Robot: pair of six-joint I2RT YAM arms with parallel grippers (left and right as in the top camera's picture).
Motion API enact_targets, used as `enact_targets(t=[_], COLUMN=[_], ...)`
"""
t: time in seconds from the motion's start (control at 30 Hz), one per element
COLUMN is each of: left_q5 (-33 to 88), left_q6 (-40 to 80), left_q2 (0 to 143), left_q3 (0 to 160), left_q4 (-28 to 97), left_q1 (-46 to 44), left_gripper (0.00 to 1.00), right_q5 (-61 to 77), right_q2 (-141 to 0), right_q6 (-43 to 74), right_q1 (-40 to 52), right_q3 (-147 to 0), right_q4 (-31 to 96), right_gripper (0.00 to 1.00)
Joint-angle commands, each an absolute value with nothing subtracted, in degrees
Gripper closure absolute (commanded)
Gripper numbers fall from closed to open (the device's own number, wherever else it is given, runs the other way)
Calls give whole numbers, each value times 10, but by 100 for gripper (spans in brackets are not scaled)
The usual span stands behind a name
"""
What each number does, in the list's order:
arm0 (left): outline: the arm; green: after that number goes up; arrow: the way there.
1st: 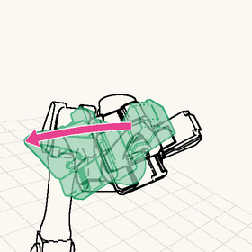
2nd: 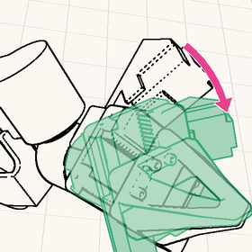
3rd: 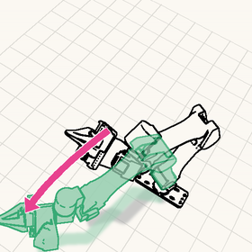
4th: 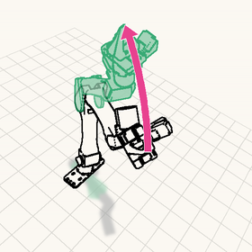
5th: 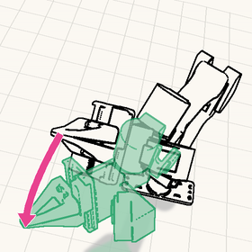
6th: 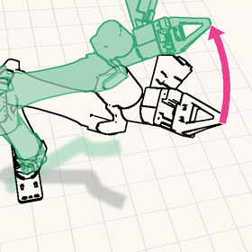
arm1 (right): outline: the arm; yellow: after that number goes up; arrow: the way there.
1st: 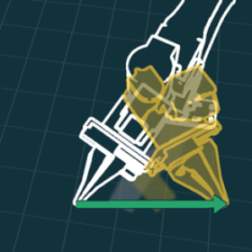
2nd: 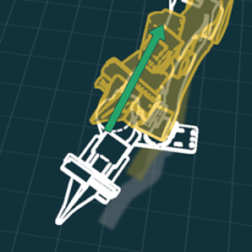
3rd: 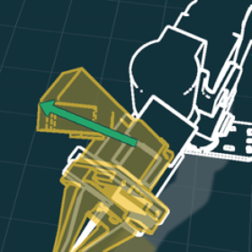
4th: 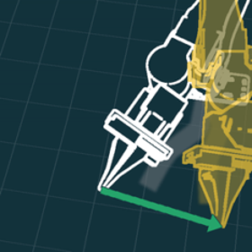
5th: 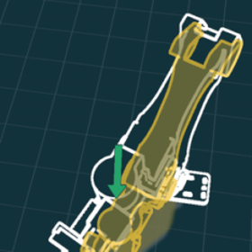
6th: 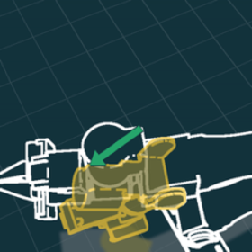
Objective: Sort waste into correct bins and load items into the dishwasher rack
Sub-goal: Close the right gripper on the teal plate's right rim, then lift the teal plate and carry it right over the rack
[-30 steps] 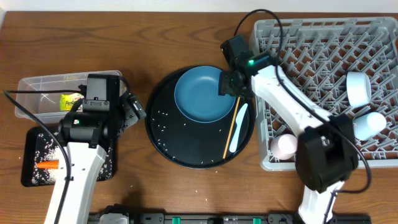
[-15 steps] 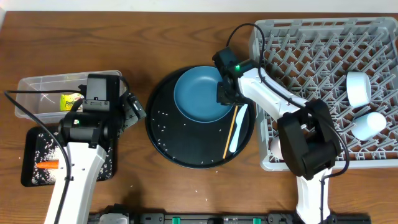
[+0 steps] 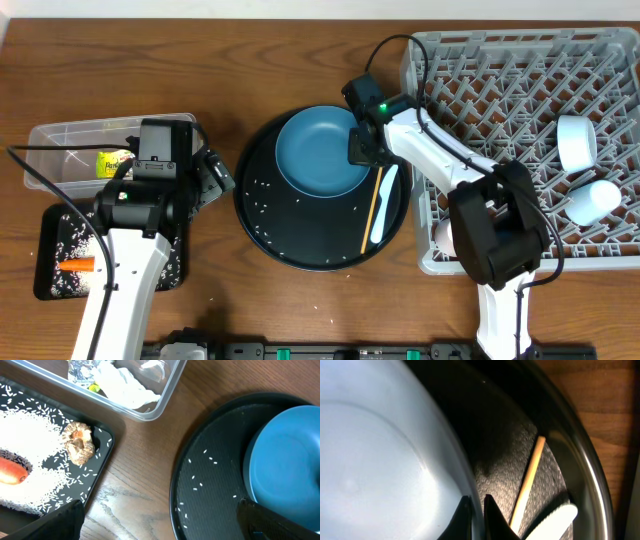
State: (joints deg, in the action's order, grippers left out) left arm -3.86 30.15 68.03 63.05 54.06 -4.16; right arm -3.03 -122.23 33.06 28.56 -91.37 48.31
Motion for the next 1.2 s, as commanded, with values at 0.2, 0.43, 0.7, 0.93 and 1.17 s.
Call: enact_targets(t=[0.2,0.43,0.7,0.93,1.17], left_q5=[-48,-48,-48,-48,-48], left_q6=[300,300,300,300,300], left_q2=[678,678,678,678,678], left_q3=[640,640,640,640,640], left_q4=[544,544,544,544,544], left_q1=[-39,-39,-39,-39,-39], left_gripper=[2,2,2,2,2], right_q5=[-77,-64,-91,-267,-409], right_q2=[-1199,-1136,-1015,-907,-881], right_q6=[319,297,255,187,180], right_q1=[279,285,267,179,8], right_q3=[-951,-1028,-1060,-1078,-1101], right_q4=[541,593,636,746,823], right_gripper=[99,99,99,99,99])
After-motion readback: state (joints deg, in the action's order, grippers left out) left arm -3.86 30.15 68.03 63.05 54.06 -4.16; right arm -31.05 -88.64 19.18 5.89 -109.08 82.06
